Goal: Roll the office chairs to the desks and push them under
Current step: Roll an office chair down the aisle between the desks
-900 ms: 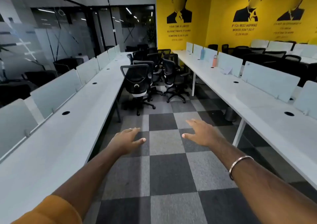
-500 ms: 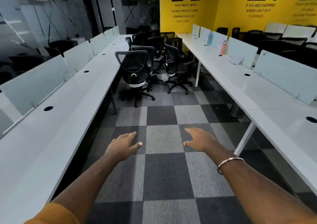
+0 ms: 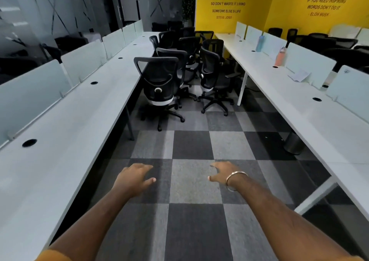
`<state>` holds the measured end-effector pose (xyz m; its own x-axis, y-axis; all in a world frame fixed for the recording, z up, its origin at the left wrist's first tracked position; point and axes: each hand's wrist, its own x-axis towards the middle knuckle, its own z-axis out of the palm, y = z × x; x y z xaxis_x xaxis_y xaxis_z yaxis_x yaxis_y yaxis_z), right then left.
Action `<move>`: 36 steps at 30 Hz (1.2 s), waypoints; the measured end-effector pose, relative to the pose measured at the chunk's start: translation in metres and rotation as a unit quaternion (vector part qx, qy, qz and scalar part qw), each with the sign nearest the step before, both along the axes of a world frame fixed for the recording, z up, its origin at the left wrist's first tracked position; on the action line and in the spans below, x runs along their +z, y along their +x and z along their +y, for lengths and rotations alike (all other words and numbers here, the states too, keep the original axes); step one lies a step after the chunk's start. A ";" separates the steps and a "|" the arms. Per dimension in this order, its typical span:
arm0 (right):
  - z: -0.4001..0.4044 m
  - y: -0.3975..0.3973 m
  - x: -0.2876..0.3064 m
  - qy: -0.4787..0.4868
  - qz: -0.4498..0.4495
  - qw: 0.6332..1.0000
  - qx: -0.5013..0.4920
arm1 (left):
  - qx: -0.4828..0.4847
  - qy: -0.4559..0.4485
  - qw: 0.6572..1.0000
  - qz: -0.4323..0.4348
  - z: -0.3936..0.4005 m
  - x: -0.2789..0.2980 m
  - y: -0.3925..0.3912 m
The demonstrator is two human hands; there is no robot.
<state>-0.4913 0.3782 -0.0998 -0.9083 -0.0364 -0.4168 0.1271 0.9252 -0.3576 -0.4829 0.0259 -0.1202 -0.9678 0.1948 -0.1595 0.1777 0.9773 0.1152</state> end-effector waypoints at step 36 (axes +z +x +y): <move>-0.029 -0.863 -0.046 -0.051 0.114 0.987 0.100 | 0.078 0.171 0.982 0.011 0.027 -0.042 -0.818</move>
